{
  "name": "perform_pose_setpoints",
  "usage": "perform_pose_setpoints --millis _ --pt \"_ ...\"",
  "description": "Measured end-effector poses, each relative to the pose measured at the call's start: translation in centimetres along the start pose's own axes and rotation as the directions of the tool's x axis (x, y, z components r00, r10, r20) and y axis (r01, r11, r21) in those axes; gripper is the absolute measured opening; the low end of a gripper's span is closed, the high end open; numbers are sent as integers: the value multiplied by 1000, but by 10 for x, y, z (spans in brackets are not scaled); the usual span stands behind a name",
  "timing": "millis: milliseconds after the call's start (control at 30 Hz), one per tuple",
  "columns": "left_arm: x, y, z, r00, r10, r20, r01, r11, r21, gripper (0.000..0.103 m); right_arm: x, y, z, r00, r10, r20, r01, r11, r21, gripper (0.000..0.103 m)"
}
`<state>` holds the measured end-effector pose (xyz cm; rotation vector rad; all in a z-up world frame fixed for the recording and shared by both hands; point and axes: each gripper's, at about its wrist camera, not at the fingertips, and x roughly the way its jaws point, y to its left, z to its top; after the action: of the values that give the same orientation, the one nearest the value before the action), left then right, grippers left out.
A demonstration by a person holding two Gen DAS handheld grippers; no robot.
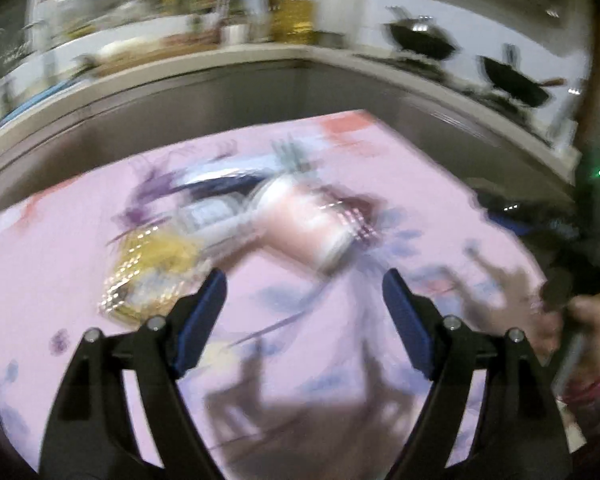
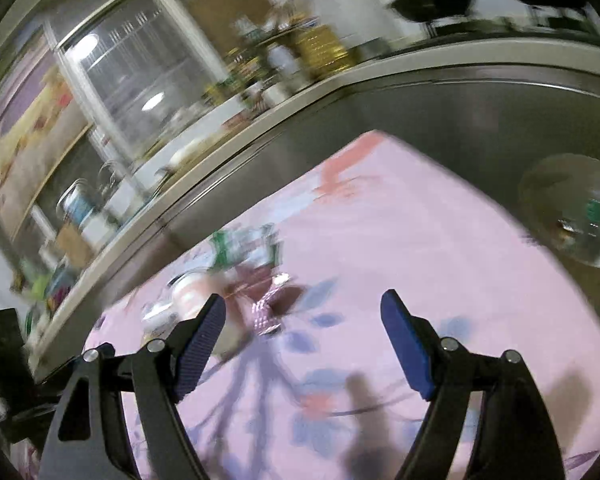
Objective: Collect trash
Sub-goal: 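Return both tools from the bin back over the table, then grasp the yellow snack packet with the left tool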
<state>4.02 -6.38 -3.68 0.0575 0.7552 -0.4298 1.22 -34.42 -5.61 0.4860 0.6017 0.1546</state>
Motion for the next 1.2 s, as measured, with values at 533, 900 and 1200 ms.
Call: perform_pose_setpoints --millis 533,900,1200 --pt "86 184 30 938 -317 -140 263 913 -311 77 76 149 -56 966 108 -237 -169 951 -258 77" --pt "92 166 7 863 -477 -164 414 856 -309 58 109 159 -70 950 92 -300 -170 954 -246 77" --pt "84 143 -11 813 -561 -156 473 793 -384 43 125 160 -83 913 126 -388 -220 954 -206 71"
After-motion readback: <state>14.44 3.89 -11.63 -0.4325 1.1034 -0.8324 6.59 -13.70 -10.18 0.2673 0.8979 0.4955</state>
